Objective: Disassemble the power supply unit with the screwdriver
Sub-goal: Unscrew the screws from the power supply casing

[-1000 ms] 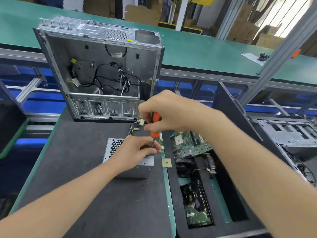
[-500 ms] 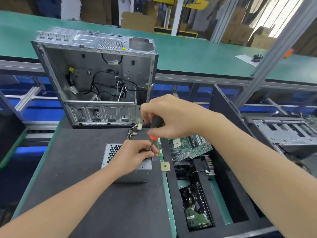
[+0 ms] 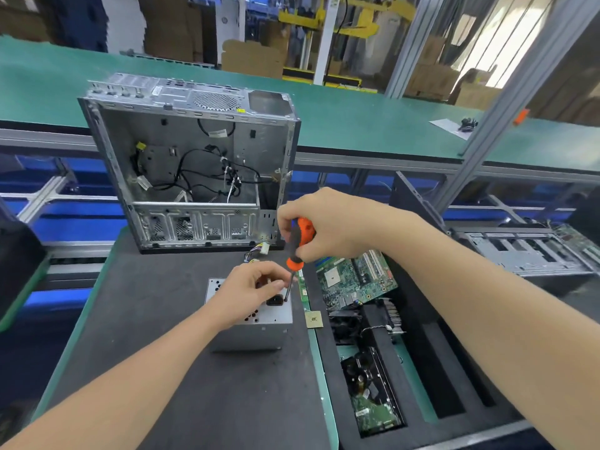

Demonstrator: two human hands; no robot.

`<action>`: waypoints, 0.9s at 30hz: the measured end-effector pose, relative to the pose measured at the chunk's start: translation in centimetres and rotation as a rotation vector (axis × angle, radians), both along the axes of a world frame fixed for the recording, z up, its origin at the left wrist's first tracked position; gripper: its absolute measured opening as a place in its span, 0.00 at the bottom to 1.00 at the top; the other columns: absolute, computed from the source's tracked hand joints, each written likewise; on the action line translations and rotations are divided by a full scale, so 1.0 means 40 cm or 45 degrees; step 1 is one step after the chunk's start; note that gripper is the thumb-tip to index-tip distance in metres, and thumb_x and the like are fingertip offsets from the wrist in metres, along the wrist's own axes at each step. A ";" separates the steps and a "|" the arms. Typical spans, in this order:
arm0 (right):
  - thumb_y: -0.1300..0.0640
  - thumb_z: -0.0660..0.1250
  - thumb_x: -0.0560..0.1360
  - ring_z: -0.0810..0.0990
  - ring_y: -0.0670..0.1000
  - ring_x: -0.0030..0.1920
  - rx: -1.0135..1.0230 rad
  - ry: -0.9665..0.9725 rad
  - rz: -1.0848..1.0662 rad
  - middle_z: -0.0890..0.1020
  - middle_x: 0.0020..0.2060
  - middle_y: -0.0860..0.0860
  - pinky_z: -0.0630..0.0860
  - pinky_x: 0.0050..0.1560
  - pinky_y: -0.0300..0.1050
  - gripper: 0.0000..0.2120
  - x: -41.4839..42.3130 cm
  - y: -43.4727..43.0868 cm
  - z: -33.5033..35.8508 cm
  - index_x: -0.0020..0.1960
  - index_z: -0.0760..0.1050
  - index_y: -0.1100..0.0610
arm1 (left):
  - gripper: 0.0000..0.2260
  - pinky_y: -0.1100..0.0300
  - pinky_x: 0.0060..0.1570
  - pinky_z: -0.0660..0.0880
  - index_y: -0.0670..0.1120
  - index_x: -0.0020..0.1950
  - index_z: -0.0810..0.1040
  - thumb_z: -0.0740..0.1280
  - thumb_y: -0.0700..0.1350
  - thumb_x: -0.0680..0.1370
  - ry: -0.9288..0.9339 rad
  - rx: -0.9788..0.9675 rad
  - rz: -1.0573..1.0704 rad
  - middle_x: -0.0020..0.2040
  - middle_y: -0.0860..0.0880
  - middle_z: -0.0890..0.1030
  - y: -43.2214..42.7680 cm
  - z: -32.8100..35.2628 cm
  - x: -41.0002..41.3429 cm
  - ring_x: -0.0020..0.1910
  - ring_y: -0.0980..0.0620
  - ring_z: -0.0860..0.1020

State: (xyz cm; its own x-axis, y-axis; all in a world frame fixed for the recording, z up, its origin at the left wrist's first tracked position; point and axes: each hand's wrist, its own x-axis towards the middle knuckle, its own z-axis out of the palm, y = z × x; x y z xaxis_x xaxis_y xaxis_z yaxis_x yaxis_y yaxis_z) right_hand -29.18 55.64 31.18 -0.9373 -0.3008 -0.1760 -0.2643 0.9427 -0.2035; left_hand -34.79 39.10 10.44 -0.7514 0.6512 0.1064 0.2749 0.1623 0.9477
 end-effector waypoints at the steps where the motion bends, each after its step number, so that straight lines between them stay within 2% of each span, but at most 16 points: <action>1: 0.58 0.74 0.69 0.75 0.44 0.38 0.006 -0.017 0.026 0.77 0.39 0.43 0.74 0.38 0.47 0.11 0.001 -0.002 0.003 0.47 0.77 0.47 | 0.12 0.43 0.48 0.79 0.57 0.53 0.87 0.70 0.39 0.82 -0.006 0.002 0.000 0.49 0.47 0.86 -0.001 0.000 0.000 0.48 0.33 0.79; 3: 0.64 0.71 0.68 0.75 0.43 0.41 0.021 -0.038 0.051 0.76 0.39 0.41 0.74 0.40 0.46 0.12 0.000 -0.007 0.003 0.44 0.78 0.48 | 0.11 0.45 0.45 0.80 0.57 0.52 0.87 0.71 0.40 0.82 0.000 -0.006 0.005 0.46 0.46 0.86 -0.003 -0.002 -0.001 0.44 0.36 0.79; 5: 0.67 0.67 0.67 0.77 0.47 0.44 0.044 -0.026 0.053 0.76 0.39 0.42 0.77 0.46 0.52 0.13 -0.002 -0.014 -0.003 0.41 0.78 0.49 | 0.11 0.53 0.41 0.78 0.59 0.51 0.87 0.72 0.41 0.80 0.031 -0.050 -0.002 0.42 0.50 0.85 -0.002 -0.004 0.001 0.37 0.47 0.78; 6: 0.68 0.66 0.67 0.77 0.49 0.46 0.058 -0.021 0.055 0.77 0.39 0.42 0.78 0.50 0.55 0.14 -0.002 -0.017 -0.004 0.41 0.78 0.49 | 0.11 0.56 0.40 0.76 0.59 0.50 0.87 0.73 0.41 0.80 0.052 -0.078 -0.008 0.41 0.51 0.85 0.001 -0.004 0.005 0.34 0.53 0.75; 8: 0.66 0.67 0.68 0.78 0.49 0.48 0.064 -0.033 0.085 0.77 0.39 0.41 0.77 0.51 0.55 0.12 0.000 -0.016 -0.003 0.42 0.78 0.48 | 0.12 0.58 0.38 0.75 0.60 0.47 0.86 0.74 0.41 0.79 0.087 -0.127 0.010 0.42 0.52 0.86 0.010 -0.006 0.012 0.32 0.57 0.74; 10: 0.56 0.71 0.71 0.78 0.46 0.44 0.003 -0.010 0.051 0.77 0.37 0.41 0.77 0.44 0.49 0.05 0.003 -0.013 -0.008 0.44 0.78 0.47 | 0.13 0.58 0.40 0.76 0.61 0.45 0.86 0.74 0.40 0.79 0.098 -0.153 0.055 0.44 0.53 0.86 0.014 -0.006 0.018 0.33 0.58 0.74; 11: 0.48 0.71 0.72 0.77 0.46 0.40 -0.004 0.063 -0.019 0.76 0.35 0.41 0.75 0.40 0.48 0.05 0.002 -0.012 -0.017 0.44 0.77 0.48 | 0.14 0.58 0.41 0.77 0.61 0.44 0.86 0.74 0.40 0.79 0.104 -0.157 0.066 0.44 0.55 0.86 0.015 -0.006 0.020 0.34 0.58 0.75; 13: 0.34 0.65 0.75 0.72 0.50 0.33 0.178 0.318 -0.233 0.72 0.34 0.47 0.67 0.32 0.45 0.21 -0.003 -0.015 -0.044 0.40 0.72 0.52 | 0.14 0.61 0.44 0.78 0.62 0.45 0.85 0.74 0.40 0.79 0.131 -0.179 0.065 0.45 0.57 0.86 0.017 -0.006 0.022 0.36 0.58 0.78; 15: 0.31 0.60 0.77 0.67 0.50 0.30 0.355 0.476 -0.414 0.67 0.34 0.50 0.60 0.29 0.43 0.28 -0.008 -0.027 -0.060 0.35 0.64 0.54 | 0.13 0.58 0.48 0.80 0.61 0.46 0.85 0.73 0.41 0.79 0.140 -0.201 0.064 0.45 0.59 0.86 0.019 -0.004 0.024 0.40 0.56 0.82; 17: 0.34 0.62 0.78 0.68 0.52 0.30 0.310 0.432 -0.438 0.68 0.34 0.51 0.60 0.28 0.42 0.27 -0.012 -0.028 -0.064 0.35 0.63 0.54 | 0.12 0.53 0.50 0.81 0.59 0.46 0.85 0.73 0.41 0.79 0.138 -0.201 0.062 0.45 0.59 0.86 0.019 -0.002 0.025 0.42 0.51 0.83; 20: 0.41 0.68 0.77 0.76 0.56 0.36 0.173 0.250 -0.256 0.75 0.36 0.51 0.70 0.31 0.45 0.17 -0.014 -0.017 -0.047 0.43 0.72 0.55 | 0.13 0.54 0.46 0.80 0.61 0.46 0.84 0.73 0.40 0.79 0.148 -0.188 0.046 0.46 0.57 0.86 0.015 0.001 0.026 0.40 0.54 0.81; 23: 0.52 0.71 0.74 0.77 0.51 0.39 0.068 0.148 -0.076 0.78 0.38 0.44 0.71 0.35 0.44 0.08 -0.004 -0.017 -0.022 0.49 0.75 0.52 | 0.14 0.50 0.53 0.81 0.60 0.47 0.84 0.72 0.39 0.80 0.131 -0.178 0.021 0.47 0.55 0.87 0.013 0.004 0.025 0.46 0.52 0.84; 25: 0.57 0.72 0.72 0.76 0.44 0.39 -0.004 0.090 -0.018 0.77 0.38 0.41 0.68 0.35 0.39 0.08 -0.001 -0.012 -0.014 0.49 0.76 0.52 | 0.13 0.49 0.57 0.80 0.59 0.48 0.85 0.71 0.39 0.81 0.130 -0.182 0.007 0.48 0.55 0.87 0.012 0.006 0.027 0.48 0.51 0.84; 27: 0.61 0.72 0.71 0.75 0.42 0.41 -0.017 0.058 0.035 0.76 0.38 0.40 0.66 0.36 0.36 0.09 0.001 -0.014 -0.012 0.48 0.78 0.51 | 0.12 0.48 0.56 0.80 0.57 0.48 0.85 0.70 0.39 0.81 0.139 -0.189 -0.002 0.48 0.55 0.87 0.010 0.007 0.028 0.48 0.50 0.84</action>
